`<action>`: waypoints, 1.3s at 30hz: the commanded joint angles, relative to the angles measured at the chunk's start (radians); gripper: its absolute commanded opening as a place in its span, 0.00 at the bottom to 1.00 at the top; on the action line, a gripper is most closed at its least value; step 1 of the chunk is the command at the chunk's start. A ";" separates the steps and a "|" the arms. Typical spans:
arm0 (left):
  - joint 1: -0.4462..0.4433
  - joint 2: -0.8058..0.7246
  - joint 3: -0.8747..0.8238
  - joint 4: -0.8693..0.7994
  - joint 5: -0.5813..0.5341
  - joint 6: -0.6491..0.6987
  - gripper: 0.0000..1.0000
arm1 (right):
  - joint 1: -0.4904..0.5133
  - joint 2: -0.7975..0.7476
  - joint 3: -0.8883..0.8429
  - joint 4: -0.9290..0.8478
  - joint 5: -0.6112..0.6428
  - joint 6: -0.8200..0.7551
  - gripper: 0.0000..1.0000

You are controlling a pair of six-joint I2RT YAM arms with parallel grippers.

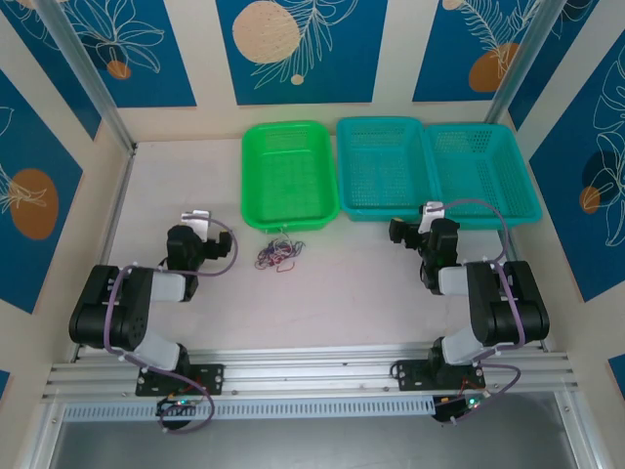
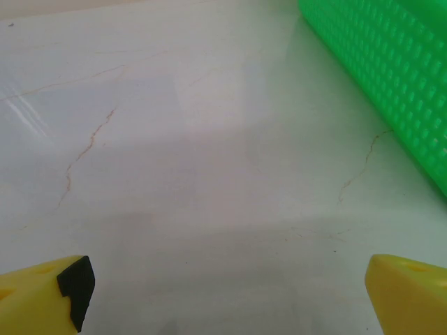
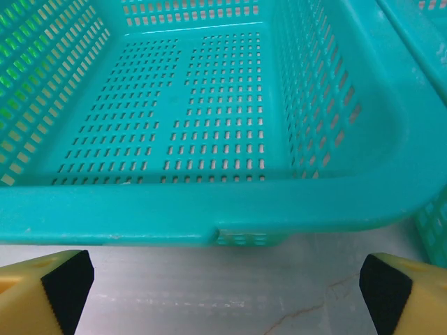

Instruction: Untangle the cables

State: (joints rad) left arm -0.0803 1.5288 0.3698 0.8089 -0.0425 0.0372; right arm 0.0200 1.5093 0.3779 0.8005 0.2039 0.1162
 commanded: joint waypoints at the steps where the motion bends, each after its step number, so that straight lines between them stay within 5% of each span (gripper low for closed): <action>1: 0.014 0.009 0.024 0.038 0.024 0.018 1.00 | 0.006 0.012 0.022 0.039 0.027 0.010 0.99; 20: 0.014 0.009 0.023 0.044 0.004 0.012 1.00 | 0.008 -0.008 -0.006 0.071 -0.001 -0.003 0.99; 24: 0.014 0.002 -0.012 0.105 -0.044 -0.007 1.00 | 0.025 -0.091 -0.074 0.127 0.072 0.004 0.99; 29: 0.014 -0.071 -0.077 0.159 -0.117 -0.034 1.00 | 0.040 -0.373 -0.026 -0.256 0.128 0.097 0.99; 33: 0.003 -0.248 -0.106 0.025 -0.253 -0.092 1.00 | 0.052 -0.680 -0.054 -0.472 0.154 0.239 0.99; 39: -0.028 -0.577 -0.083 -0.285 -0.282 -0.248 1.00 | 0.056 -1.008 0.097 -0.956 -0.151 0.451 0.99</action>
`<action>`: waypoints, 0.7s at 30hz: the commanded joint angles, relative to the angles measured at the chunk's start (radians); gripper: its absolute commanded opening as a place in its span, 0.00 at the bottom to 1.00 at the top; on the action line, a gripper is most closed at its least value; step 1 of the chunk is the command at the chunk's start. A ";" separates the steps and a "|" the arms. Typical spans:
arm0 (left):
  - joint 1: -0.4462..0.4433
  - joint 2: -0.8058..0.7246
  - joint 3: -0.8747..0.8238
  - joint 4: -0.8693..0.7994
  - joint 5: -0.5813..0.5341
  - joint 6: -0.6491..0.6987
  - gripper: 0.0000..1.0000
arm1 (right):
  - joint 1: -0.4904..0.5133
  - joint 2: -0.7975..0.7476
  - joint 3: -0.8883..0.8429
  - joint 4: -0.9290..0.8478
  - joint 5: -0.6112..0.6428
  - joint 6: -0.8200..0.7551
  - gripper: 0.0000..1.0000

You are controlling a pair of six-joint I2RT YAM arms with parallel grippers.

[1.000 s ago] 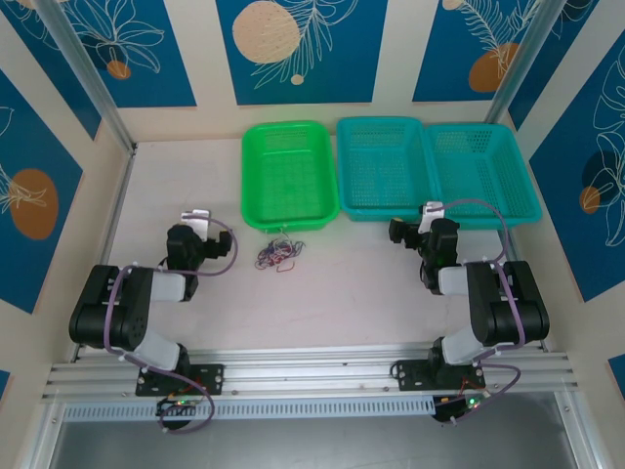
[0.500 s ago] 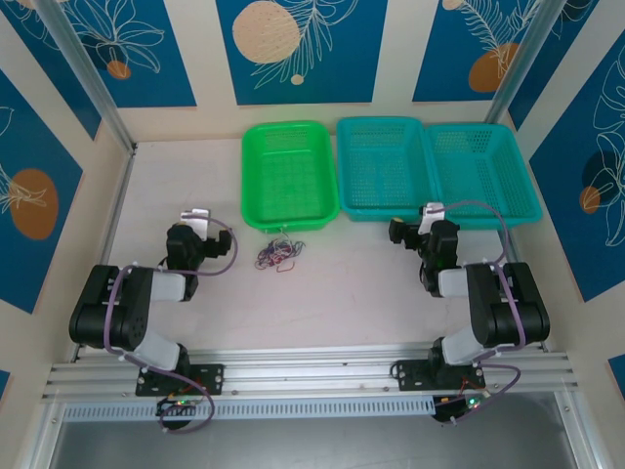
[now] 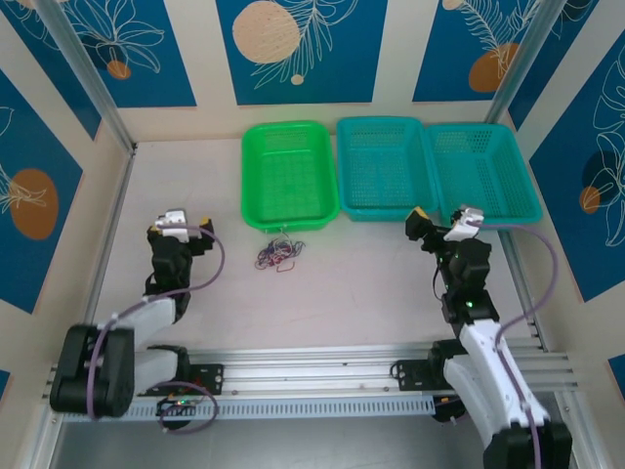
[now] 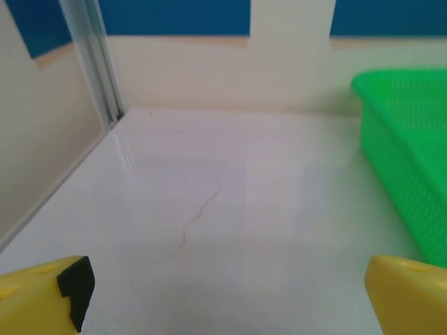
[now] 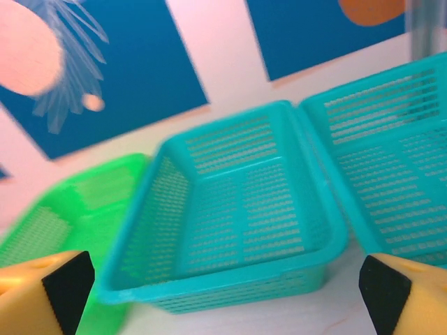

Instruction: Untangle the cables

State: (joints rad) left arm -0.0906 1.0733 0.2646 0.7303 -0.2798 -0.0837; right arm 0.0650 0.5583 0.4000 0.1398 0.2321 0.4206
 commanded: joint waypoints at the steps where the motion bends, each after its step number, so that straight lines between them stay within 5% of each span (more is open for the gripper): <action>1: -0.025 -0.162 0.046 -0.282 -0.024 -0.175 1.00 | 0.020 -0.052 0.106 -0.337 -0.237 0.168 0.99; 5: -0.061 -0.273 0.130 -0.485 0.164 -0.406 0.96 | 0.158 0.092 0.227 -0.461 -0.392 0.255 1.00; 9: -0.184 -0.296 0.169 -0.543 0.341 -0.586 0.88 | 0.478 0.363 0.376 -0.562 -0.329 0.247 1.00; 12: -0.401 -0.293 0.201 -0.604 0.266 -0.569 0.88 | 0.666 0.579 0.489 -0.601 -0.175 0.281 0.99; 15: -0.534 -0.279 0.199 -0.635 0.203 -0.537 0.88 | 0.733 0.761 0.522 -0.472 -0.185 0.344 0.99; 21: -0.577 -0.281 0.183 -0.751 0.115 -0.441 0.88 | 0.760 1.067 0.623 -0.255 -0.123 0.378 0.99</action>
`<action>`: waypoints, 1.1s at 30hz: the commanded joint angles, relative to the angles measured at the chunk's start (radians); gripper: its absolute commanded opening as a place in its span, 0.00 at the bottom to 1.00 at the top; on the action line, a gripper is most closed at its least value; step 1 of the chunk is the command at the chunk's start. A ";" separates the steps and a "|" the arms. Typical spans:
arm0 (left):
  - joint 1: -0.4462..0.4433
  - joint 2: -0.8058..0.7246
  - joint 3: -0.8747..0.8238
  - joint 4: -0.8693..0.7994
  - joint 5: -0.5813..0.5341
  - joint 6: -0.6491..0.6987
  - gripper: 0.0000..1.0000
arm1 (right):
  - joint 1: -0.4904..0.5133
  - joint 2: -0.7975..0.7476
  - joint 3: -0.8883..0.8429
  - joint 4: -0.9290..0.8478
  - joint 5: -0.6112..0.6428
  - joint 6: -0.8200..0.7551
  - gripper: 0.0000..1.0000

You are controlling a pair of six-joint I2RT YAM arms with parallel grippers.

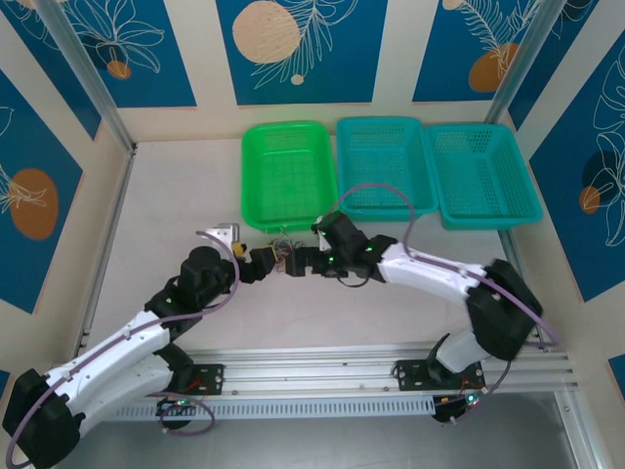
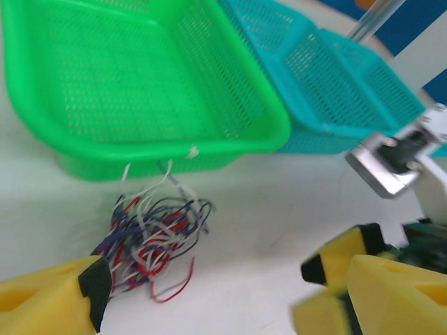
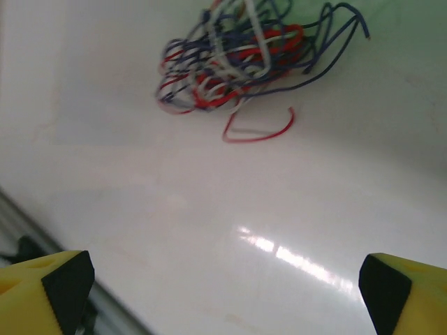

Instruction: Untangle the cables

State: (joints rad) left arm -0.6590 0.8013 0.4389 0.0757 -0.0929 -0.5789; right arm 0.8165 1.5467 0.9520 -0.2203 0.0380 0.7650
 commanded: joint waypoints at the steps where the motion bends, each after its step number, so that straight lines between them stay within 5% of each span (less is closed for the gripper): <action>1: -0.007 -0.016 0.012 -0.116 -0.079 0.074 0.89 | 0.012 0.117 0.090 0.128 0.095 0.018 0.99; 5: -0.005 -0.047 0.011 -0.164 -0.110 0.127 0.92 | 0.009 0.236 0.098 0.298 0.148 -0.007 0.99; 9: -0.004 -0.054 -0.004 -0.169 -0.128 0.127 0.94 | -0.002 0.305 0.101 0.377 0.148 0.032 0.83; 15: -0.004 -0.034 -0.019 -0.123 -0.130 0.126 0.98 | 0.007 0.366 0.117 0.354 0.115 0.006 0.20; 18: -0.004 -0.024 -0.013 -0.128 -0.141 0.108 1.00 | 0.013 0.319 0.043 0.383 0.101 -0.017 0.01; 26: 0.011 0.074 0.070 -0.202 -0.126 0.091 1.00 | 0.019 0.112 -0.151 0.324 -0.015 -0.139 0.00; 33: 0.055 0.162 0.106 -0.138 0.082 0.075 0.91 | -0.032 -0.096 -0.224 0.161 -0.013 -0.251 0.00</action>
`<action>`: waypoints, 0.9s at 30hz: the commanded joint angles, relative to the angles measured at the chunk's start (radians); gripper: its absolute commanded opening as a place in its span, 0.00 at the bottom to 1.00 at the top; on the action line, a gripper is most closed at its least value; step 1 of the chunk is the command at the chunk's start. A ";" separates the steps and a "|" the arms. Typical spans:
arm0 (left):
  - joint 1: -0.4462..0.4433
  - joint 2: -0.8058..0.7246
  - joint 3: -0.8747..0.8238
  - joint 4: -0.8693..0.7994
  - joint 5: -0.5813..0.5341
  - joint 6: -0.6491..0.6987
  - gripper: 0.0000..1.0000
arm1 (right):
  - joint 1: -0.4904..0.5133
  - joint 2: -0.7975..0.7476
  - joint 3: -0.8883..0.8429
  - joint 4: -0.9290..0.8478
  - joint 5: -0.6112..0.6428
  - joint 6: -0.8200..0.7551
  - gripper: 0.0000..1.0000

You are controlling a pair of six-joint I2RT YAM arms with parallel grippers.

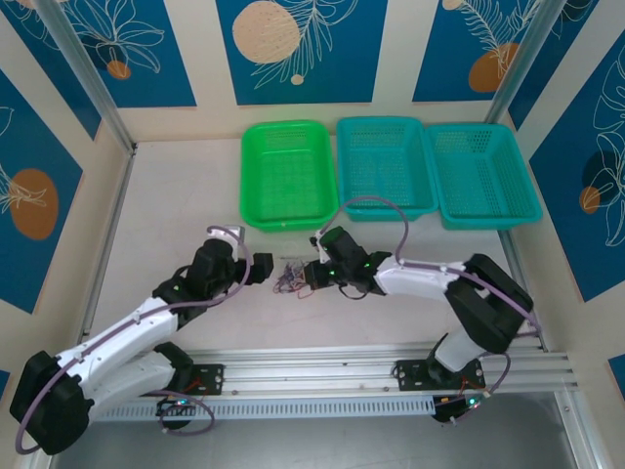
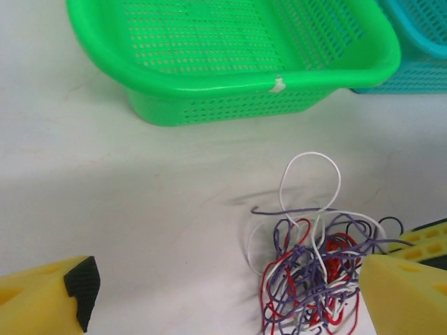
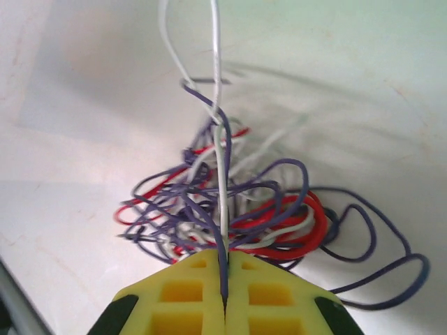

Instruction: Untangle the cables

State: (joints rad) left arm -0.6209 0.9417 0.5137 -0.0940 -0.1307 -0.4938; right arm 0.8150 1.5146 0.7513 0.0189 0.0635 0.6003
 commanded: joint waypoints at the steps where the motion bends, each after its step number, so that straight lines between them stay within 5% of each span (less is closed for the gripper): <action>1: 0.020 0.031 0.034 0.044 0.151 -0.004 0.86 | -0.047 -0.074 -0.029 -0.087 -0.056 -0.098 0.00; 9: 0.022 0.134 0.032 0.175 0.386 0.307 0.64 | -0.137 -0.075 0.010 -0.211 -0.197 -0.212 0.00; 13: 0.020 0.197 0.009 0.296 0.487 0.526 0.66 | -0.144 -0.071 0.035 -0.260 -0.144 -0.238 0.00; 22: 0.020 0.364 0.033 0.393 0.378 1.067 0.65 | -0.146 -0.079 0.082 -0.326 -0.098 -0.231 0.11; 27: 0.024 0.465 0.065 0.472 0.592 1.135 0.65 | -0.145 -0.085 0.091 -0.346 -0.077 -0.196 0.21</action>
State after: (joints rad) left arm -0.6060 1.3762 0.5312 0.2920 0.3058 0.5056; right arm 0.6708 1.4387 0.8120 -0.2878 -0.0257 0.3923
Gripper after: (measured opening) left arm 0.645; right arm 0.193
